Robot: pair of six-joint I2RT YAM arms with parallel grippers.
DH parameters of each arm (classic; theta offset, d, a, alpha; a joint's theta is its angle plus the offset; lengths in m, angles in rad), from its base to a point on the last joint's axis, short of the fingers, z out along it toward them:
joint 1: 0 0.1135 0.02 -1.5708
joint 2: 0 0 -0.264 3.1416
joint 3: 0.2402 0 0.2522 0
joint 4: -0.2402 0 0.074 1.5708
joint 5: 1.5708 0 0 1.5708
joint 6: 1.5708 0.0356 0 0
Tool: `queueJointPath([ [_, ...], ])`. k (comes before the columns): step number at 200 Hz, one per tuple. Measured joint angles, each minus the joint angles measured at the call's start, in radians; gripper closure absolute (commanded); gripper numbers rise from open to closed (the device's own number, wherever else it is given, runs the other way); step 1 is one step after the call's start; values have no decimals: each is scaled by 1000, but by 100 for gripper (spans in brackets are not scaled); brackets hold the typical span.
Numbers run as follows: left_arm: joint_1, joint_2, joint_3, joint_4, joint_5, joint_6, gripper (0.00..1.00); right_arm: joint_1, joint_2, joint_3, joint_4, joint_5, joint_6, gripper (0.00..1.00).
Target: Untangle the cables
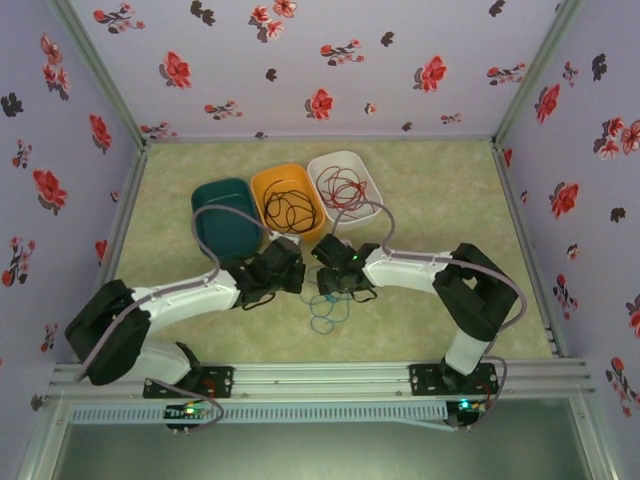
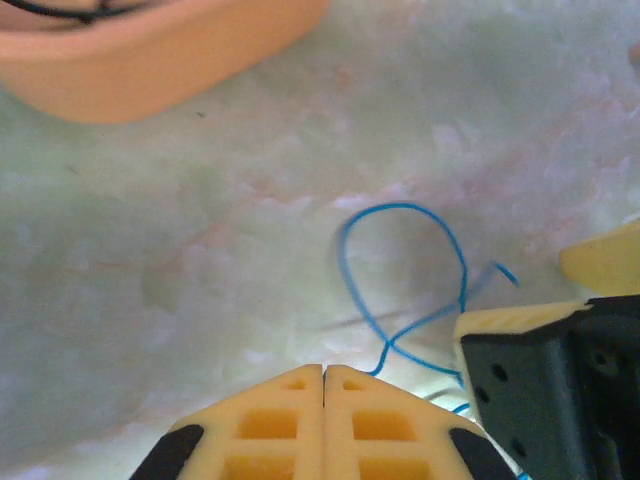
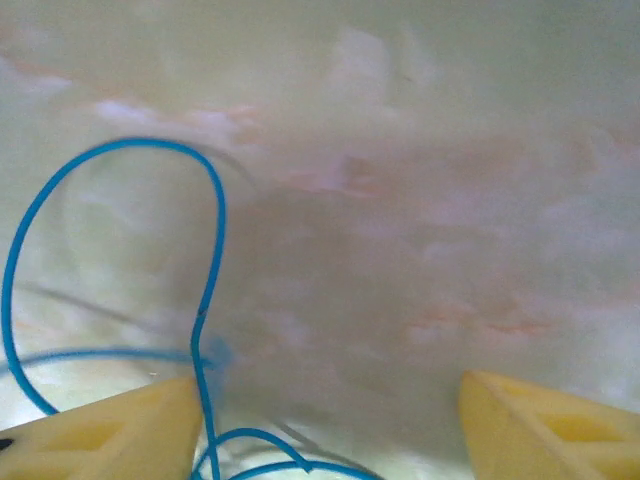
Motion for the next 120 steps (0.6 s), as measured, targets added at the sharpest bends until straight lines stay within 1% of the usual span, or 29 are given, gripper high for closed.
queueJointPath([
  [28, 2, -118, 0, -105, -93, 12, 100, -25, -47, -53, -20, 57, 26, 45],
  [66, 20, -325, -14, -236, -211, 31, 100, -137, -171, -176, -62, 120, 74, 46],
  [84, 27, -415, -25, -280, -245, 41, 100, -173, -221, -219, -78, 138, 89, 45],
  [120, 31, -531, -30, -344, -285, 73, 100, -190, -281, -239, -117, 191, 110, 45],
])
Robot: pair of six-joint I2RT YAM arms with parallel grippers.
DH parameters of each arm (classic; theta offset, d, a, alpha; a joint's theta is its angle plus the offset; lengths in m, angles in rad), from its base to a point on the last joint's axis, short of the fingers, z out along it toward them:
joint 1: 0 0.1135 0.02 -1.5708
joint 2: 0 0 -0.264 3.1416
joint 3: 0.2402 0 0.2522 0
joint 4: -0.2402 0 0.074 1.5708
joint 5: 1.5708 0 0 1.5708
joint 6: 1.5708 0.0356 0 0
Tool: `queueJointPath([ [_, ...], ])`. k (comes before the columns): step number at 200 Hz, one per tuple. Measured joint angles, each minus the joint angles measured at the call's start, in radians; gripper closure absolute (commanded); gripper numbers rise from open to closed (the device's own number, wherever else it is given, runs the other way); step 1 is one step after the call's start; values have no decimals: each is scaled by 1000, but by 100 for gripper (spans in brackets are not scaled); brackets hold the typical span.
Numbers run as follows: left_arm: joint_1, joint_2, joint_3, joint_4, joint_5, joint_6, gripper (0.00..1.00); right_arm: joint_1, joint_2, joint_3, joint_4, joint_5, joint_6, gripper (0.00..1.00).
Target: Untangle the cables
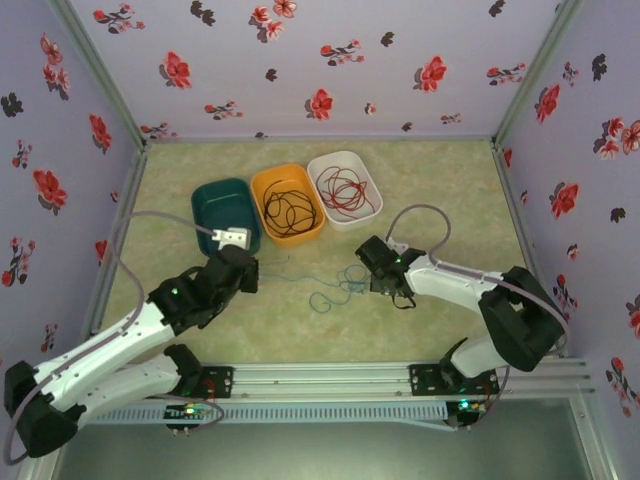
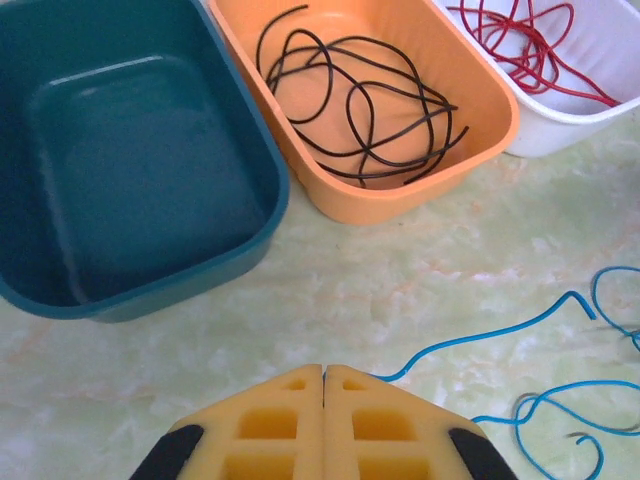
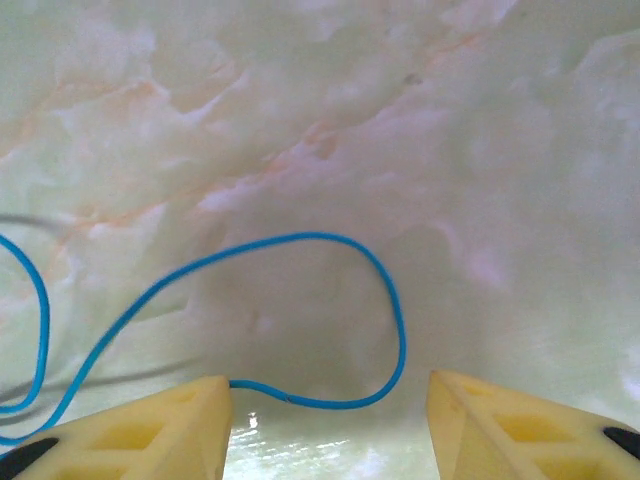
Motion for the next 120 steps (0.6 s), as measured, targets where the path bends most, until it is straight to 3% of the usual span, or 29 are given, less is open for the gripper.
queueJointPath([
  [71, 8, -116, 71, -122, -115, 93, 100, -109, -137, -74, -65, 80, 27, 48],
  [120, 10, -111, 171, -108, -59, 168, 100, -128, -262, -117, -8, 21, -2, 43],
])
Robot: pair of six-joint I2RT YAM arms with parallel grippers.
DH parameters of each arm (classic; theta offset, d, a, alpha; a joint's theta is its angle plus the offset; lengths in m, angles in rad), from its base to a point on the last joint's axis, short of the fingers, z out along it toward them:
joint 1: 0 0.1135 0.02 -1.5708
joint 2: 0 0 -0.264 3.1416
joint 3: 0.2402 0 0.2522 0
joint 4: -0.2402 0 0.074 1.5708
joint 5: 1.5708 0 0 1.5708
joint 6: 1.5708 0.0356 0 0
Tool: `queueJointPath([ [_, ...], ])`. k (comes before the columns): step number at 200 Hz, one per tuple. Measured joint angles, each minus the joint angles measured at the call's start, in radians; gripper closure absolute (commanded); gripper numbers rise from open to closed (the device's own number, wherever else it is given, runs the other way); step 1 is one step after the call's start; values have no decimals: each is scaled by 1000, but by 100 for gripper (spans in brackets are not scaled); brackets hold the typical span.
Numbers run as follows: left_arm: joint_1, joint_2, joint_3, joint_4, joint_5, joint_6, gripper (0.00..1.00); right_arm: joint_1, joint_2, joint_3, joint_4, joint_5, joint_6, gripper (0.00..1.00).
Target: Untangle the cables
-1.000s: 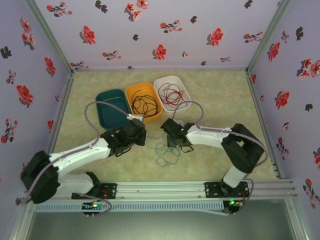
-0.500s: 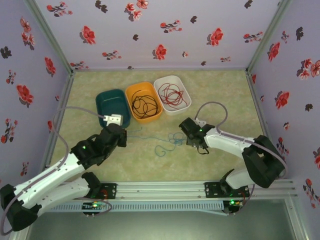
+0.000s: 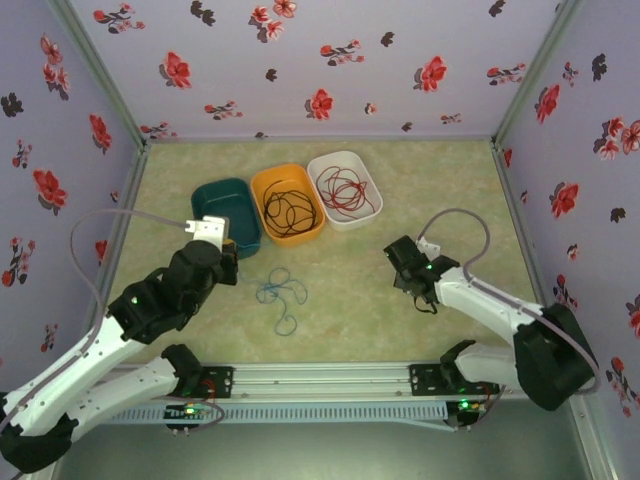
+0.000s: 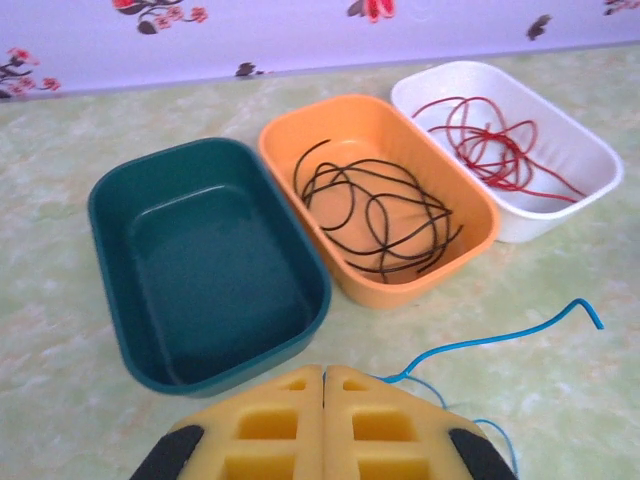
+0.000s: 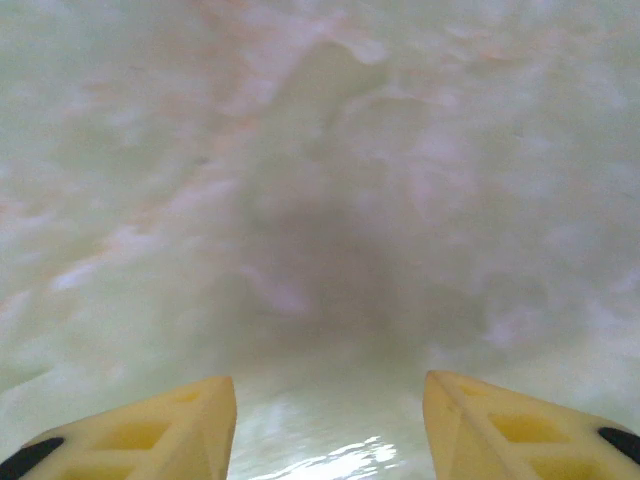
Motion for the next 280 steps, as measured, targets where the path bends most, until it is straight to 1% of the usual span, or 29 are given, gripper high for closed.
queueJointPath([
  [15, 0, 20, 19, 11, 30, 11, 100, 27, -64, -12, 56, -39, -32, 39],
  [31, 0, 48, 36, 24, 53, 26, 100, 87, -110, -12, 124, -70, -64, 37],
  [64, 0, 96, 59, 43, 73, 41, 100, 244, -93, -11, 247, -99, -133, 37],
  [83, 0, 118, 70, 47, 77, 45, 100, 318, -33, -10, 327, -123, -165, 36],
  [108, 0, 132, 77, 49, 77, 48, 100, 383, 92, 10, 433, -167, -192, 36],
  [148, 1, 133, 90, 51, 76, 48, 100, 437, 313, 105, 565, -249, -226, 37],
  [184, 1, 132, 90, 51, 76, 48, 100, 465, 436, 185, 640, -293, -248, 39],
  [225, 2, 119, 91, 53, 76, 50, 100, 467, 537, 220, 671, -290, -251, 53],
  [231, 3, 116, 93, 53, 76, 51, 100, 467, 550, 224, 670, -284, -248, 58],
  [241, 3, 110, 97, 53, 76, 53, 100, 466, 570, 229, 668, -269, -249, 71],
  [249, 5, 105, 103, 53, 75, 56, 100, 465, 582, 230, 663, -253, -235, 79],
  [271, 5, 87, 123, 52, 64, 66, 100, 460, 581, 229, 636, -196, -210, 95],
  [280, 5, 78, 133, 49, 57, 72, 100, 455, 567, 220, 622, -158, -199, 100],
])
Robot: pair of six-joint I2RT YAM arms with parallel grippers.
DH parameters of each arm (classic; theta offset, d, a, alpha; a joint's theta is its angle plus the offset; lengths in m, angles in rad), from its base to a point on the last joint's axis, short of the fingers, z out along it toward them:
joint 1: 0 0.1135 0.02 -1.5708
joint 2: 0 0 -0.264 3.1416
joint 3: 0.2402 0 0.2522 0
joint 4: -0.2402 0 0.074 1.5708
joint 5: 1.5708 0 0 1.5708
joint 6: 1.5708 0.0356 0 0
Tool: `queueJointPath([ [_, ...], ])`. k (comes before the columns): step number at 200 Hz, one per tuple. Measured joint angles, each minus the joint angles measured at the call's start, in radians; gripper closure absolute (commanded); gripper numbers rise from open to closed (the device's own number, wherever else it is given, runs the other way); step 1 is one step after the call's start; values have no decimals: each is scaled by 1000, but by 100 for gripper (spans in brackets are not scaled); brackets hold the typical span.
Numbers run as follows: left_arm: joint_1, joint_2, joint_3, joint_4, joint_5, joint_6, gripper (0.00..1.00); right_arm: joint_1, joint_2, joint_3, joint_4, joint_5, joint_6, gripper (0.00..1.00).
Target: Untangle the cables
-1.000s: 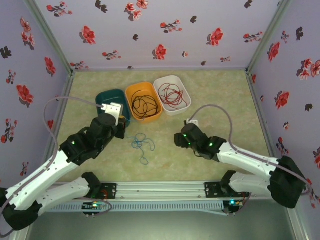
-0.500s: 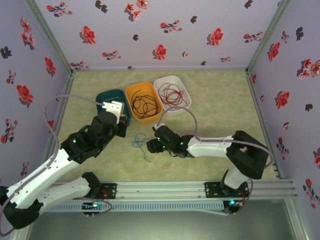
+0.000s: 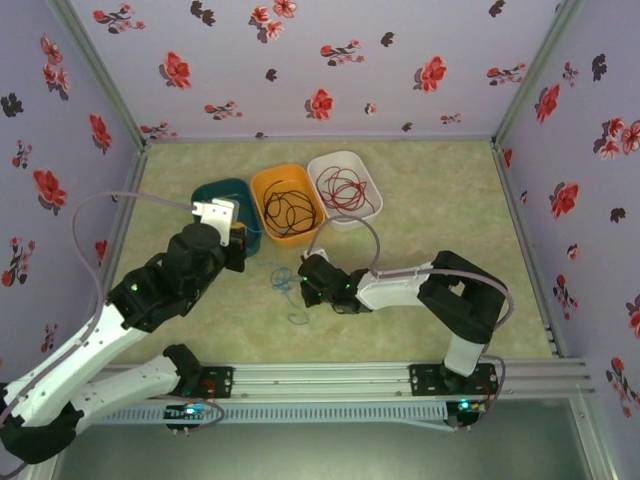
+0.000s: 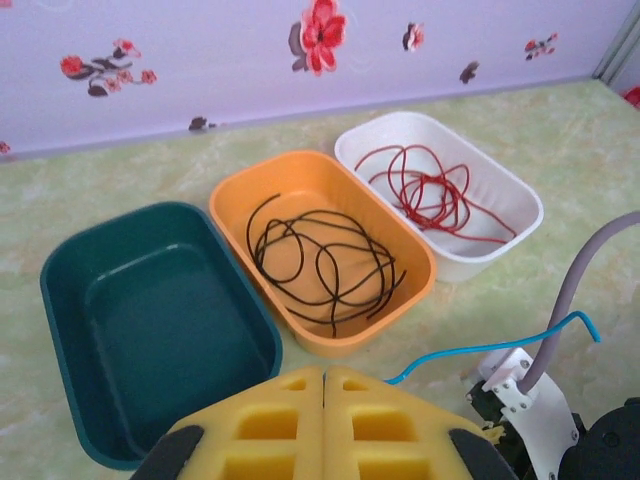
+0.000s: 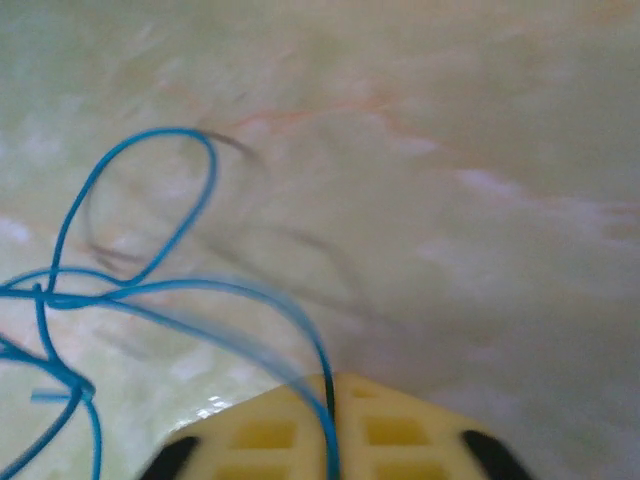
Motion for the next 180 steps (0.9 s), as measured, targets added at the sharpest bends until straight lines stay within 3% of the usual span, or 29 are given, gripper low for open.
queueJointPath([
  [41, 1, -79, 37, -11, -59, 31, 100, -71, -171, -100, -118, 175, 70, 100],
  [96, 2, -138, 98, -2, -124, 92, 100, -211, -427, -252, -282, 303, 167, 100],
  [180, 2, -145, 122, 5, -157, 163, 100, -381, -744, -363, -528, 380, 283, 100],
])
